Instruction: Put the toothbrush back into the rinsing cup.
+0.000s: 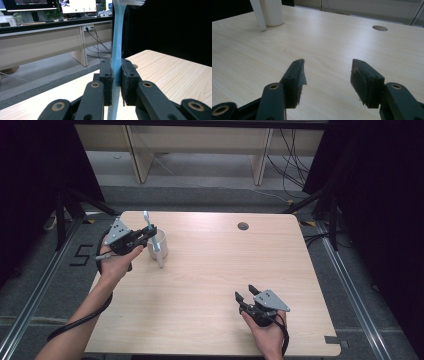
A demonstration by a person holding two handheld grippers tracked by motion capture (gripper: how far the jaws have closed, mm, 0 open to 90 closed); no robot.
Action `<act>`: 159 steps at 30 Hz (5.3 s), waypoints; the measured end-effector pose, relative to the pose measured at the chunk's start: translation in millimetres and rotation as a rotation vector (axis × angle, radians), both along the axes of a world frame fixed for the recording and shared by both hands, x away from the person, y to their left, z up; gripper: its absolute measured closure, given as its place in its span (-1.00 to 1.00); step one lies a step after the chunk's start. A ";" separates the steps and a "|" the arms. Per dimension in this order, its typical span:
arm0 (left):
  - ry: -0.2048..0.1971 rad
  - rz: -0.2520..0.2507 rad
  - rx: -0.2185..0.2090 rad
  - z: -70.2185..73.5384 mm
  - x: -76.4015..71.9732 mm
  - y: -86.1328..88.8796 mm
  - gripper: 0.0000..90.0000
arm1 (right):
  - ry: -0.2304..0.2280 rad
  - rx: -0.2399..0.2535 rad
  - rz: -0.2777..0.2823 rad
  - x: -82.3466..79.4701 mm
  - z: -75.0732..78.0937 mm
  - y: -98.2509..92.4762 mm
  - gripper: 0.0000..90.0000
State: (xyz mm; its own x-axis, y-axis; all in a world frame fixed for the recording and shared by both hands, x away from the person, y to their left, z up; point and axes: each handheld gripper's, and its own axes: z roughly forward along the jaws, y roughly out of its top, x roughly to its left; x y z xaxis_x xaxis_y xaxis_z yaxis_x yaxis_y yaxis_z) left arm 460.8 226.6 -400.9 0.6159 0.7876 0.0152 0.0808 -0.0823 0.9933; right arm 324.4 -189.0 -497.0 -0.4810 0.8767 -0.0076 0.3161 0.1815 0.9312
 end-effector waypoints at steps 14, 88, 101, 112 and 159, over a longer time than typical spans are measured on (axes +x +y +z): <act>0.006 -0.003 0.000 -6.4 1.5 -0.5 0.79 | 0.018 0.026 0.012 0.2 -0.6 1.6 -0.01; 0.021 0.008 0.032 -57.8 10.5 2.4 0.78 | 0.049 -0.002 0.012 0.1 -4.1 3.6 -0.06; 0.026 0.014 0.038 -61.3 11.7 4.0 0.77 | 0.021 -0.022 0.014 1.9 -5.1 3.1 -0.06; 0.020 0.039 0.059 -60.8 9.0 5.3 0.61 | 0.026 -0.027 0.018 1.9 -5.1 2.7 -0.06; 0.119 0.105 0.043 -79.3 -65.6 47.7 -0.23 | 0.060 -0.012 0.012 1.7 -6.6 3.5 -0.08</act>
